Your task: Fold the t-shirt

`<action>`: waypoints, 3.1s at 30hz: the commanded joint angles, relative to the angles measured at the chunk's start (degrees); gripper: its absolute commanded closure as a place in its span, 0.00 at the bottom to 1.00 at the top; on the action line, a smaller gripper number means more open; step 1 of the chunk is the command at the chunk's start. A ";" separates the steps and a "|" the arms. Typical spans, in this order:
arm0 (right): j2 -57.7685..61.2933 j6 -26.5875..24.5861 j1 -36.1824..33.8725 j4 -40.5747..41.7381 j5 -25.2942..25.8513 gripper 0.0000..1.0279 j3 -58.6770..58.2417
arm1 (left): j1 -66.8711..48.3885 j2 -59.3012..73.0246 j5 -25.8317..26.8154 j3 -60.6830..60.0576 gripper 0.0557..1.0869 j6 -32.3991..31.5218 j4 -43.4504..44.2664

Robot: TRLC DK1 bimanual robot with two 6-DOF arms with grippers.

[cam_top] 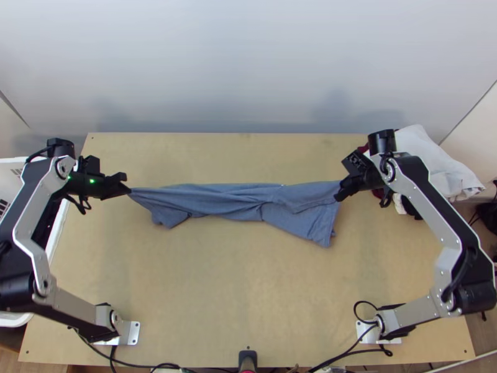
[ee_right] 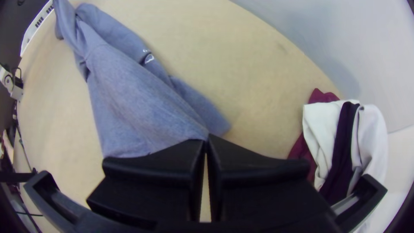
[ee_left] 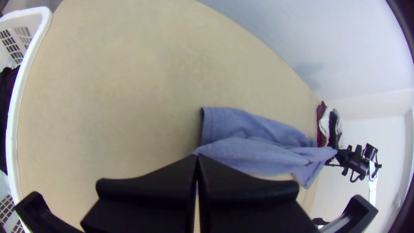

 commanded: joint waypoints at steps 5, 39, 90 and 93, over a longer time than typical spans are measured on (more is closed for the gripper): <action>7.75 -1.03 -4.19 3.06 -0.04 0.97 -0.86 | 2.66 11.43 -2.82 4.22 0.94 1.77 -0.98; -18.53 17.52 8.99 0.34 0.13 0.03 -0.42 | 4.42 2.46 9.57 -1.58 0.09 -6.58 -4.05; -28.55 32.28 18.31 -7.48 0.49 0.04 -5.52 | -21.24 10.90 10.45 11.43 0.96 -20.03 7.72; -30.04 32.72 18.31 -6.78 0.49 0.04 -7.45 | -21.24 11.52 9.75 17.93 0.96 -19.33 2.36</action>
